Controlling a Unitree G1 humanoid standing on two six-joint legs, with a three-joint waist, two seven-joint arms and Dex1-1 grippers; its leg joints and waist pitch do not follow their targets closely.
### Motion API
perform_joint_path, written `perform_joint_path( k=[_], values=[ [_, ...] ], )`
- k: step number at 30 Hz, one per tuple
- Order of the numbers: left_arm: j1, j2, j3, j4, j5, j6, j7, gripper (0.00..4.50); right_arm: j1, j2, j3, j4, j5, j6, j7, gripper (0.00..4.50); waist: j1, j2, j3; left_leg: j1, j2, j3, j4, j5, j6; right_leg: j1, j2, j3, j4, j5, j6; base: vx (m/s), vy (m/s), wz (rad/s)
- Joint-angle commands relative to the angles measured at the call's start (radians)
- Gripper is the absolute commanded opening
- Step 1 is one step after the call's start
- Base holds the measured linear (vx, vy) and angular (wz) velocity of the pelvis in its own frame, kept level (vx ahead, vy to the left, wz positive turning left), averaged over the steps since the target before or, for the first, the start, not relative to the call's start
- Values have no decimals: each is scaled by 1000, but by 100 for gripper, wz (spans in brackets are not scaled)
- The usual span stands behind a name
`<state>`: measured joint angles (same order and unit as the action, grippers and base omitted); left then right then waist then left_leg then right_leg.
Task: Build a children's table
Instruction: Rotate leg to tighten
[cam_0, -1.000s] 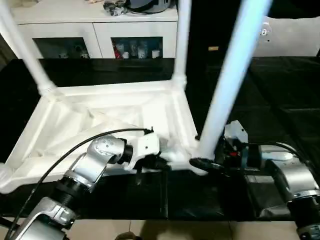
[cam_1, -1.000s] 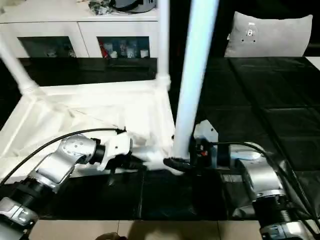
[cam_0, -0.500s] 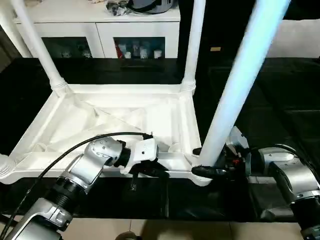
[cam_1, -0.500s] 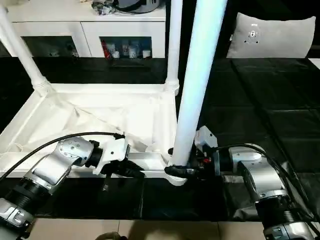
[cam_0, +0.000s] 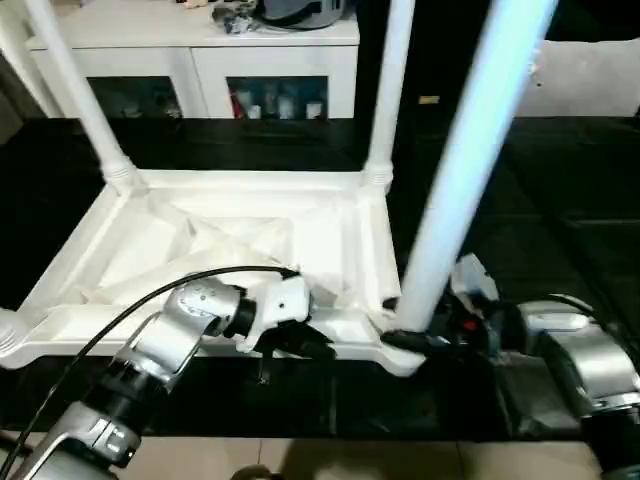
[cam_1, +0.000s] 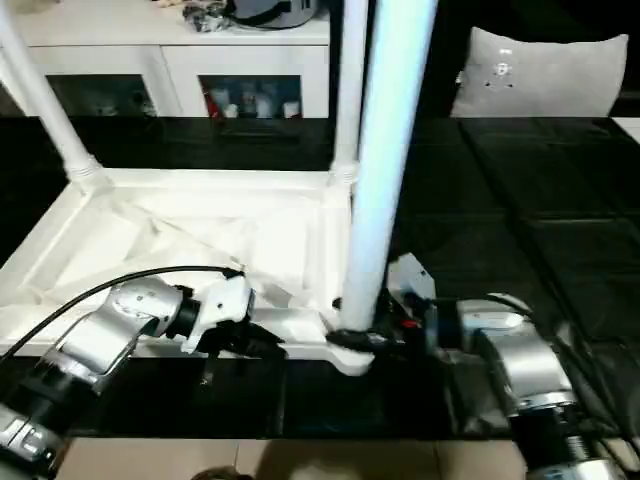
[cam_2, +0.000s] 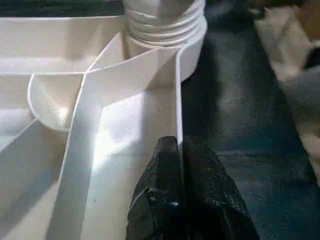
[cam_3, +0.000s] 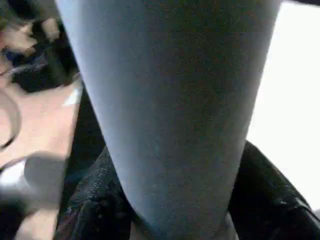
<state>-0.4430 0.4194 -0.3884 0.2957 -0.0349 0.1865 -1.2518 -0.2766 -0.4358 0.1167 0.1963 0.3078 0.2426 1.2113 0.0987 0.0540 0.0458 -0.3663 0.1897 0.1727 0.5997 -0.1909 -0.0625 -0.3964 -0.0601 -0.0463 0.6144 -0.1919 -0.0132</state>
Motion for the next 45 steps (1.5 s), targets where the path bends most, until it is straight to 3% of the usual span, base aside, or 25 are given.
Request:
perform_joint_path(
  k=[1, 5, 7, 10, 13, 14, 15, 18, 19, 21, 25, 26, 27, 29, 33, 35, 39, 43, 45],
  values=[
    [-6, -61, -20, -34, -8, 63, 63, 0, -32, 78, 8, 59, -46, 97, -206, 208, -9, -10, -50, 8, 33, -14, -79, -243, 19, 42, -73, 37, -92, -370, -175, 0, 0, 0],
    [-12, -98, -9, -36, 5, 120, 137, 0, -63, 142, -23, 101, -64, 129, -341, 206, -44, -8, -47, 9, 27, -21, -81, -294, -7, 38, -76, 33, -109, -507, -121, 0, 0, 0],
    [-28, -156, 10, -20, 28, 172, 239, 0, -97, 199, -40, 145, -90, 144, -459, 206, -56, -10, -47, 4, 26, -22, -84, -295, 0, 40, -74, 32, -109, -495, -121, 0, 0, 0],
    [-67, -258, 53, 26, 51, 240, 413, 0, -149, 282, -75, 221, -134, 153, -664, 206, -71, -10, -47, 9, 21, -21, -78, -296, -10, 34, -72, 29, -113, -509, -125, 0, 0, 0],
    [-88, -310, 78, 47, 59, 260, 495, 0, -170, 322, -103, 254, -142, 146, -748, 206, -69, -12, -50, 2, 20, -19, -77, -261, 10, 38, -71, 33, -113, -458, -125, 0, 0, 0],
    [-102, -335, 75, 59, 74, 251, 533, 0, -178, 332, -95, 281, -172, 77, -777, 260, -69, -14, -51, 3, 23, -17, -76, -261, 13, 35, -71, 33, -110, -444, -130, 0, 0, 0],
    [-105, -338, 69, 61, 78, 246, 537, 0, -178, 336, -99, 289, -169, 61, -779, 260, -68, -14, -52, 7, 22, -15, -73, -260, 16, 32, -71, 34, -113, -430, -136, 0, 0, 0],
    [-104, -333, 61, 58, 88, 241, 531, 0, -174, 339, -112, 286, -161, 45, -770, 281, -62, -14, -55, -1, 24, -15, -75, -229, 31, 39, -70, 36, -104, -355, -154, 0, 0, 0],
    [-100, -325, 59, 55, 93, 241, 523, 0, -169, 335, -112, 278, -162, 36, -757, 293, -58, -8, -55, 3, 25, -14, -74, -234, 33, 37, -71, 37, -104, -347, -162, 0, 0, 0],
    [-95, -305, 56, 54, 103, 233, 509, 0, -153, 323, -110, 256, -163, 17, -724, 317, -56, -13, -56, 0, 25, -12, -74, -219, 37, 41, -69, 38, -100, -301, -172, 0, 0, 0],
    [-93, -279, 50, 57, 106, 220, 494, 0, -131, 301, -110, 220, -144, 17, -676, 342, -53, -11, -57, -1, 26, -12, -74, -202, 47, 46, -71, 37, -97, -279, -179, 0, 0, 0],
    [-87, -235, 39, 67, 110, 167, 445, 0, -96, 239, -94, 171, -127, -9, -574, 342, -52, -8, -56, -1, 26, -12, -74, -205, 47, 45, -71, 37, -99, -285, -177, 0, 0, 0],
    [-87, -235, 39, 67, 110, 167, 445, 0, -96, 239, -94, 171, -127, -9, -574, 370, -49, -11, -57, -1, 26, -11, -72, -208, 52, 48, -70, 38, -100, -287, -167, 0, 0, 0],
    [-82, -210, 32, 71, 110, 139, 413, 0, -80, 203, -86, 153, -122, -25, -519, 379, -47, -10, -58, -5, 27, -12, -72, -195, 57, 50, -70, 38, -95, -259, -173, 0, 0, 0],
    [-77, -177, 21, 77, 113, 93, 364, 0, -63, 153, -75, 134, -118, -48, -443, 421, -46, -8, -57, -2, 29, -13, -73, -198, 57, 45, -71, 36, -97, -264, -186, 0, 0, 0],
    [-67, -118, -3, 67, 99, 22, 257, 0, -52, 81, -73, 109, -98, -63, -321, 433, -42, -5, -59, 0, 29, -13, -72, -210, 62, 48, -70, 36, -97, -259, -186, 0, 0, 0],
    [-52, -45, -37, 48, 83, -42, 122, 0, -46, -18, -51, 79, -64, -89, -126, 433, -34, -5, -59, -2, 34, -11, -71, -194, 76, 50, -70, 37, -86, -186, -215, 0, 0, 0],
    [-51, -16, -53, 55, 87, -76, 86, 0, -48, -53, -33, 76, -62, -108, -60, 433, -22, -5, -58, 2, 37, -10, -71, -194, 76, 46, -71, 36, -85, -198, -222, 0, 0, 0],
    [-51, 8, -63, 68, 89, -110, 49, 0, -55, -77, -24, 77, -50, -110, -1, 408, -15, -6, -59, 3, 37, -9, -71, -195, 69, 46, -72, 37, -85, -211, -222, 0, 0, 0]
  ],
)
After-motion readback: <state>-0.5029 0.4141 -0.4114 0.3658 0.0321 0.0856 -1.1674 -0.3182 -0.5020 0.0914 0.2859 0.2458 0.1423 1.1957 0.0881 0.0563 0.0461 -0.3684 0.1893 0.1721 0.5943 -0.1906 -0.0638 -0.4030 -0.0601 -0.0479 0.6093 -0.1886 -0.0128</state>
